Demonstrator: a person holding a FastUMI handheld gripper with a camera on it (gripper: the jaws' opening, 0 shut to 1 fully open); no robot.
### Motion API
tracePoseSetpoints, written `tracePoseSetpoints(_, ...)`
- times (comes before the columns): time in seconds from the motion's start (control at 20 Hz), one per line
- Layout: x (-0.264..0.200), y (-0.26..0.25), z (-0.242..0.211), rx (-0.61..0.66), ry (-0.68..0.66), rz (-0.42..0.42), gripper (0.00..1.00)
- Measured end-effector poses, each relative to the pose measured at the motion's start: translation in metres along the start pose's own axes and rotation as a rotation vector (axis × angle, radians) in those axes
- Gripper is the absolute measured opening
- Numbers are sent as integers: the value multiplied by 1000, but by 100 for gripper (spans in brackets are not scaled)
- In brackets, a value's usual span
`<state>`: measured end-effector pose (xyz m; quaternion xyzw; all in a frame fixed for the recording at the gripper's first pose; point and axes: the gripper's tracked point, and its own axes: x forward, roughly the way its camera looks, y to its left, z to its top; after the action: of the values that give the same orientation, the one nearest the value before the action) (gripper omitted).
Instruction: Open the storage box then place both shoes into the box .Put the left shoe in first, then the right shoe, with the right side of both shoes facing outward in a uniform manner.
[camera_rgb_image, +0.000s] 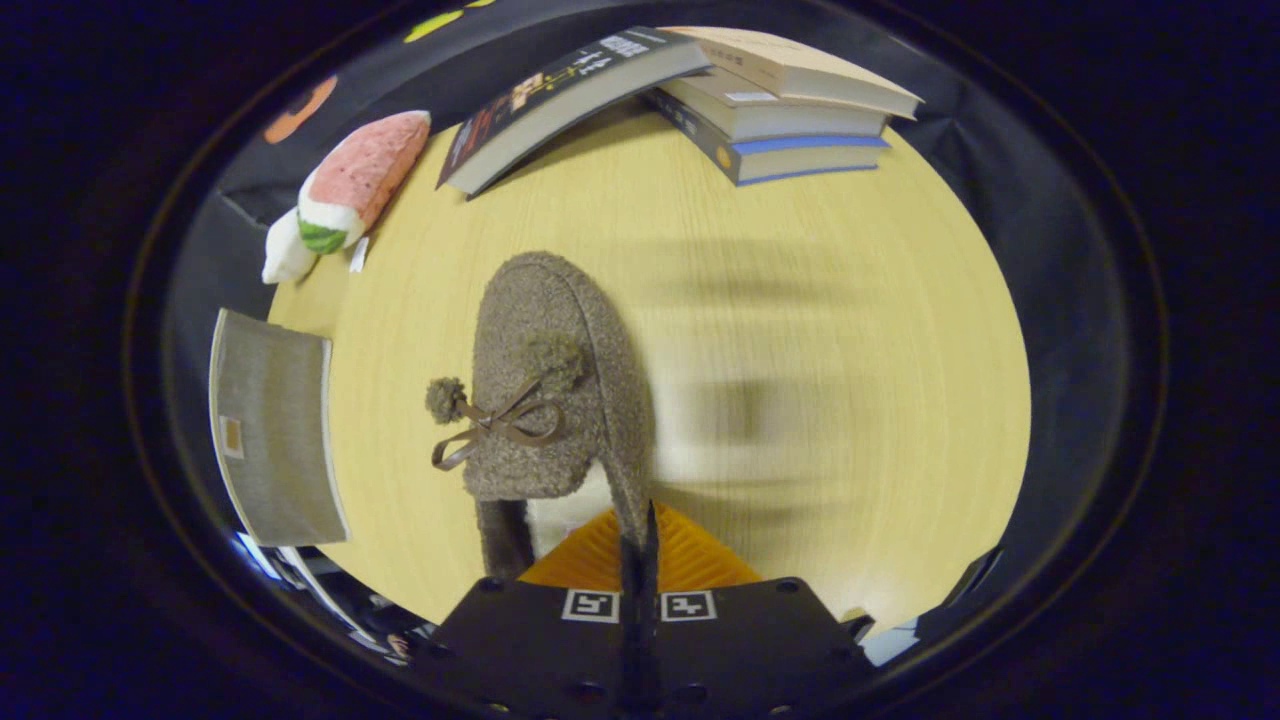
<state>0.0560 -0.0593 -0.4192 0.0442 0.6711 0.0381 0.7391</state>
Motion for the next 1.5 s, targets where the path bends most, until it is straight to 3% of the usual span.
tracePoseSetpoints(0.25, -20, 5, -11, 49, 23, 67, 1)
tracePoseSetpoints(0.5, -72, 37, -12, 109, -4, 159, 1)
tracePoseSetpoints(0.65, -103, 66, -4, 82, -63, 172, 0)
tracePoseSetpoints(1.15, -172, 230, -14, -112, -121, 241, 0)
tracePoseSetpoints(1.5, -161, 337, -39, -171, -66, 268, 1)
